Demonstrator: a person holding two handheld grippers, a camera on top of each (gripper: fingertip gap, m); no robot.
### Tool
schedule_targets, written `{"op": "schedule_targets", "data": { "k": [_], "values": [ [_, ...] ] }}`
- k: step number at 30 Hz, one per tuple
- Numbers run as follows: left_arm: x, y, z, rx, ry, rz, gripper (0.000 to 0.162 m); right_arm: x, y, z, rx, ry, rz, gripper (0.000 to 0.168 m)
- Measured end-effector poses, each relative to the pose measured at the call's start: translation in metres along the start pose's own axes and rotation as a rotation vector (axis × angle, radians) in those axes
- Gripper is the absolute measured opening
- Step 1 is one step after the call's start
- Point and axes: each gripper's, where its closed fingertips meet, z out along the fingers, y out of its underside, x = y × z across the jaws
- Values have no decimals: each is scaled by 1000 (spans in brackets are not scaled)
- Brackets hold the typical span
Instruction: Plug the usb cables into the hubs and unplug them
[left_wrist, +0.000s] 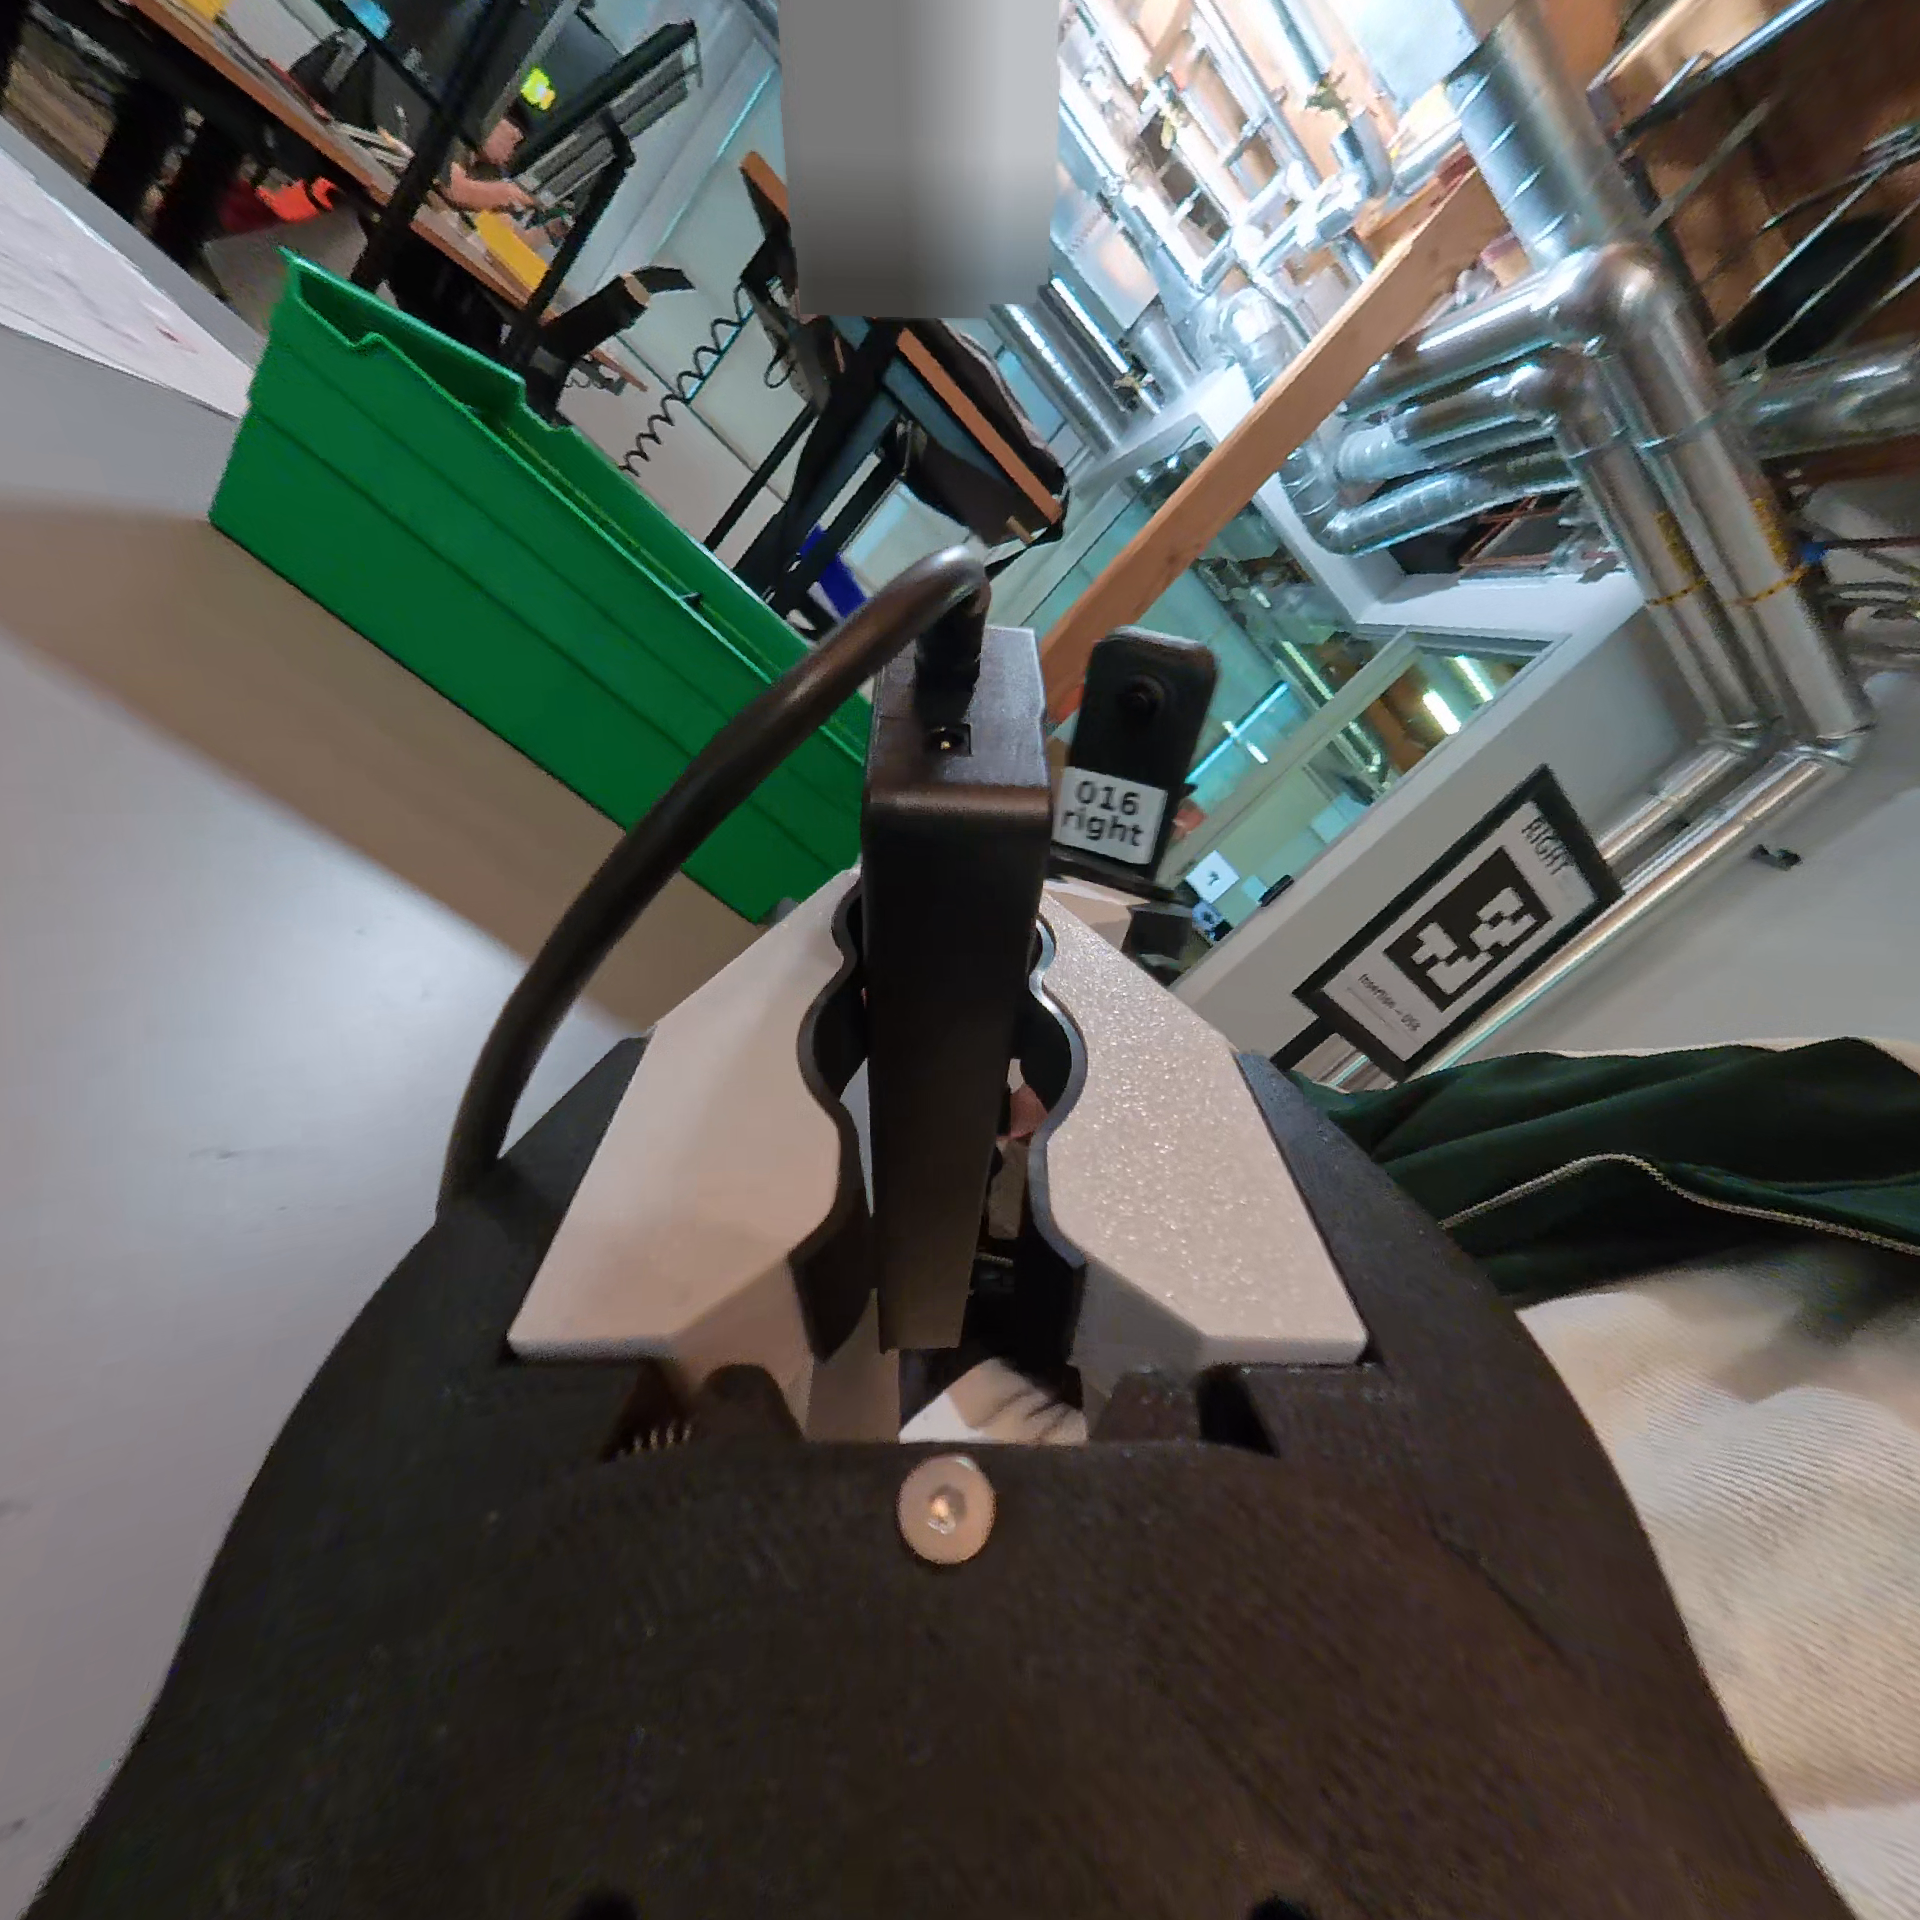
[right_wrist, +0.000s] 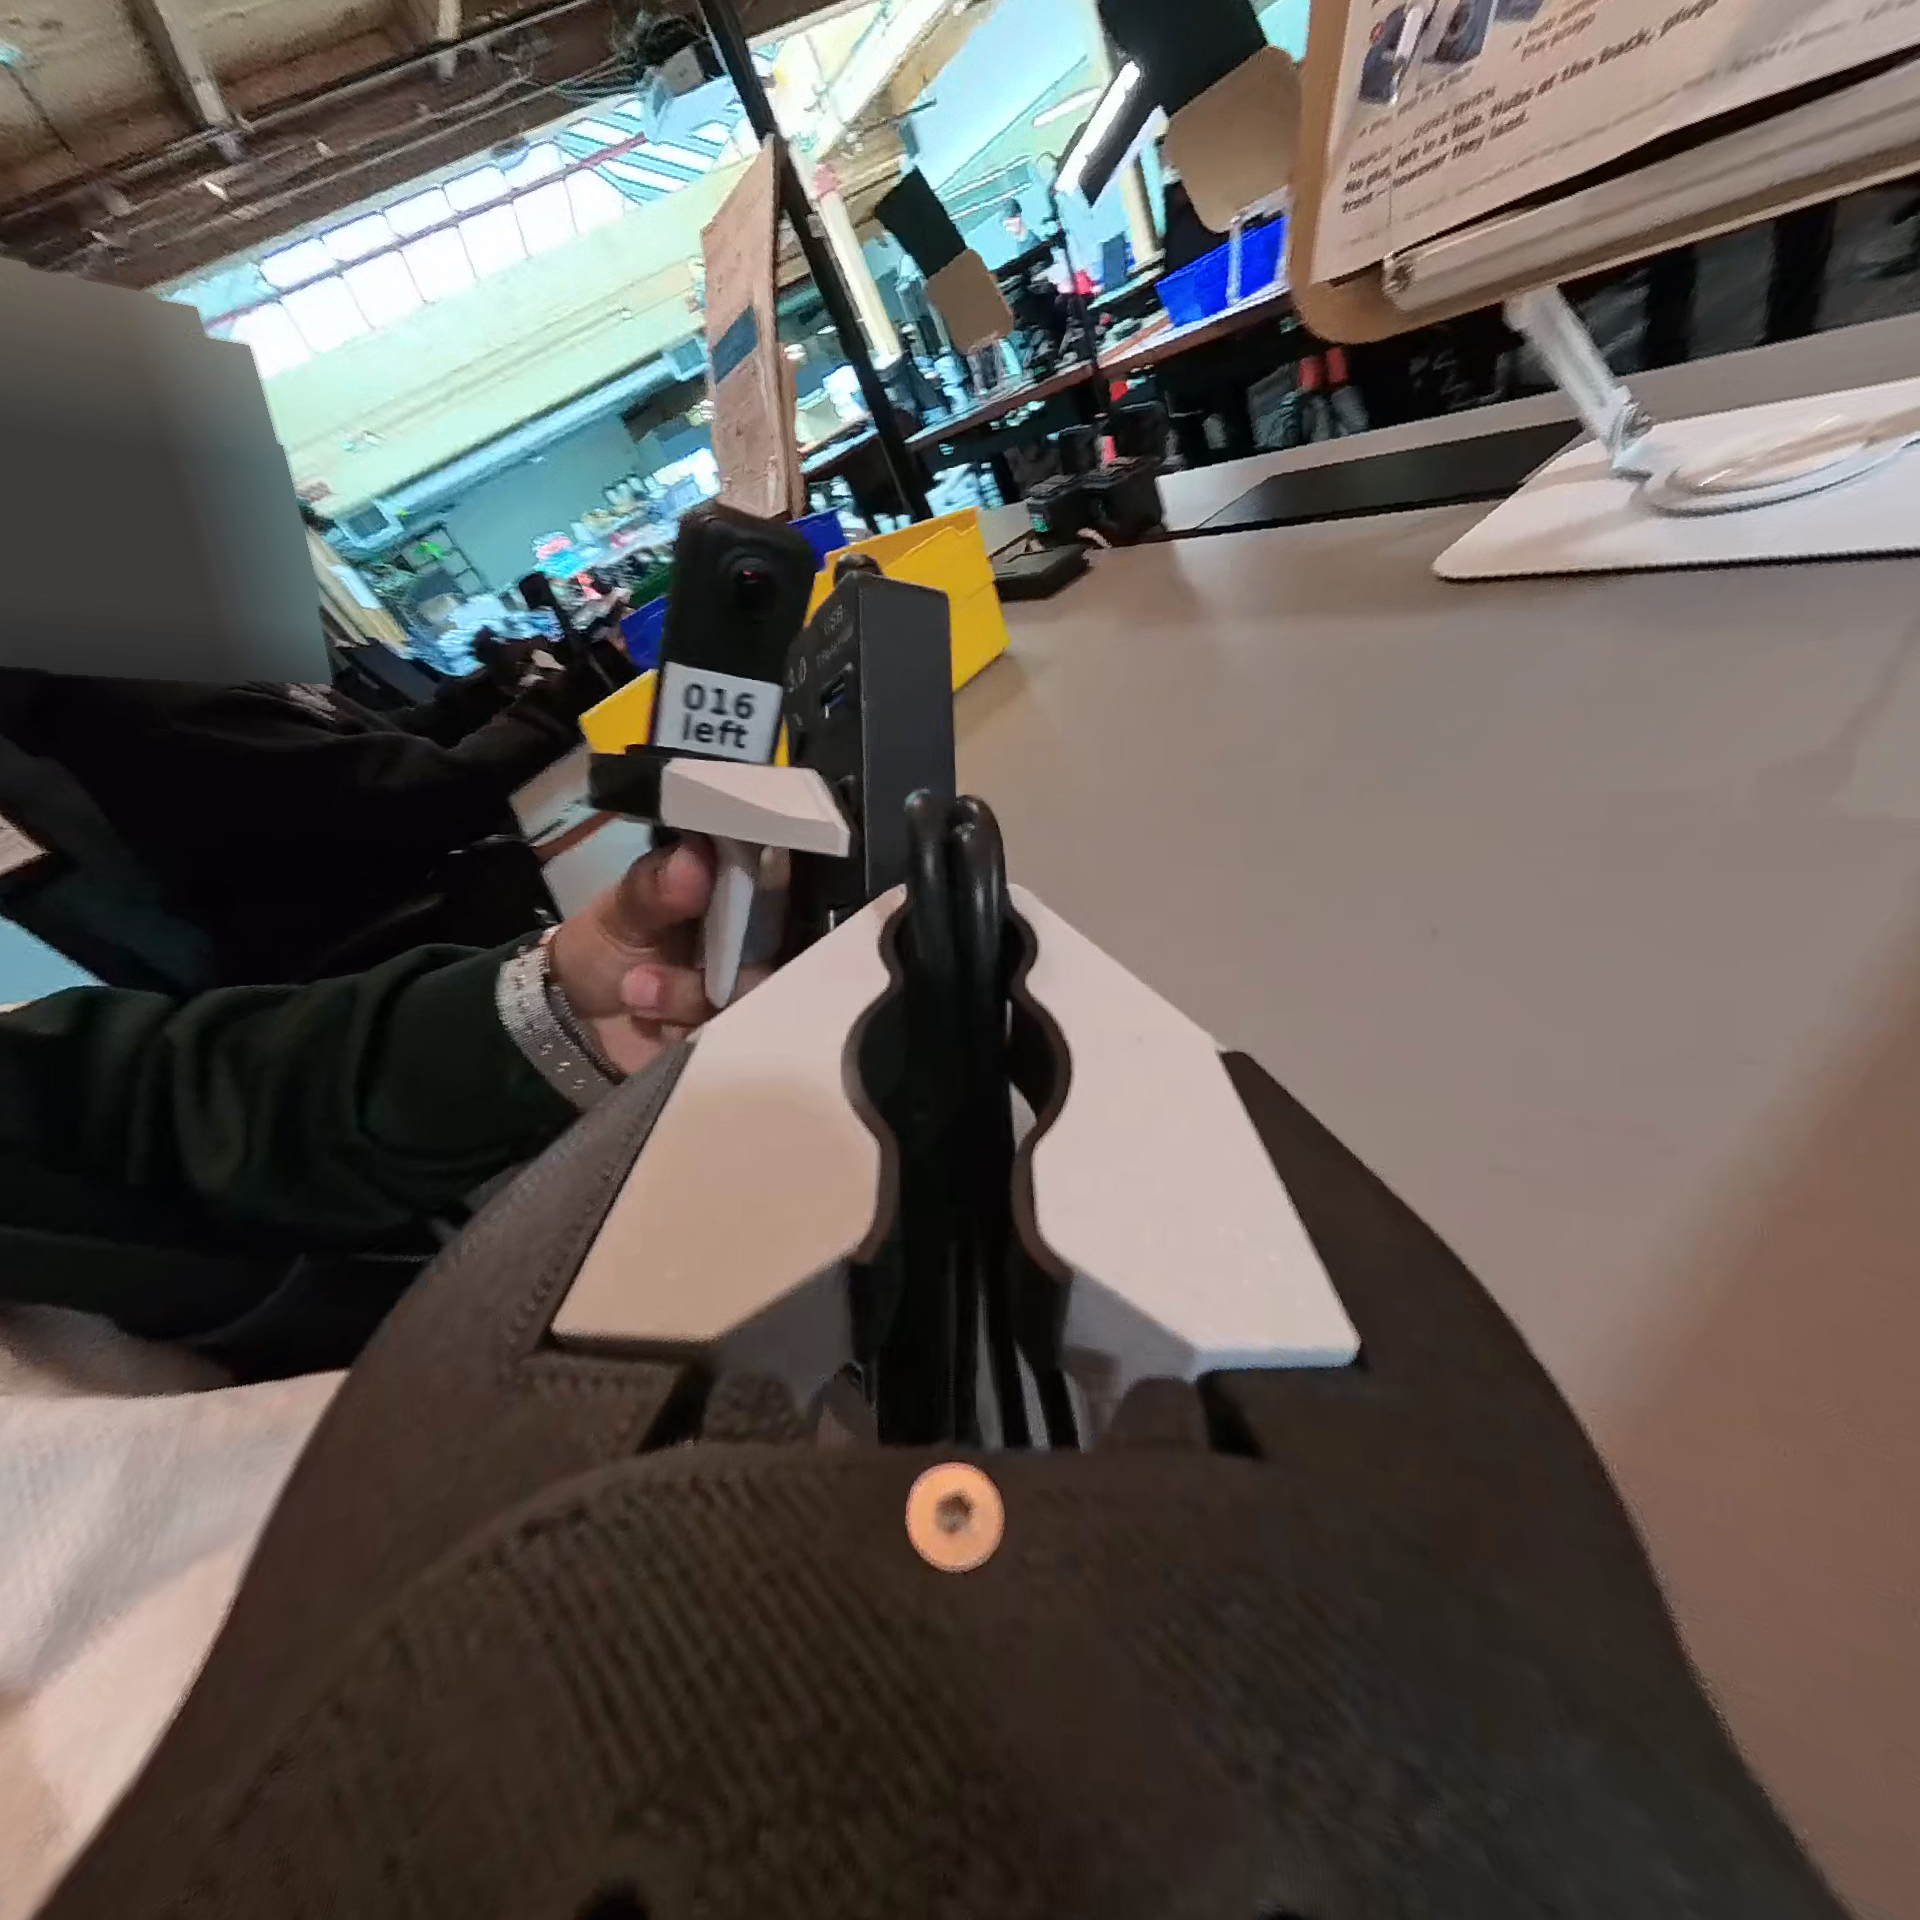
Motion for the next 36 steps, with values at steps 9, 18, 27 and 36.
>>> {"op": "schedule_targets", "data": {
  "k": [9,18,27,36],
  "values": [
    [6,1,0,-9,56,-28,22,-31,47,10,-250,-215,7,52],
    [7,-2,-2,7,57,-51,38,-23,46,8,-290,-153,-24,23],
    [13,-24,-19,126,72,-30,47,10,-55,-25,6,-34,-27,23],
    [4,-10,-14,93,66,-60,44,102,-254,-136,349,445,-562,23]
  ]
}}
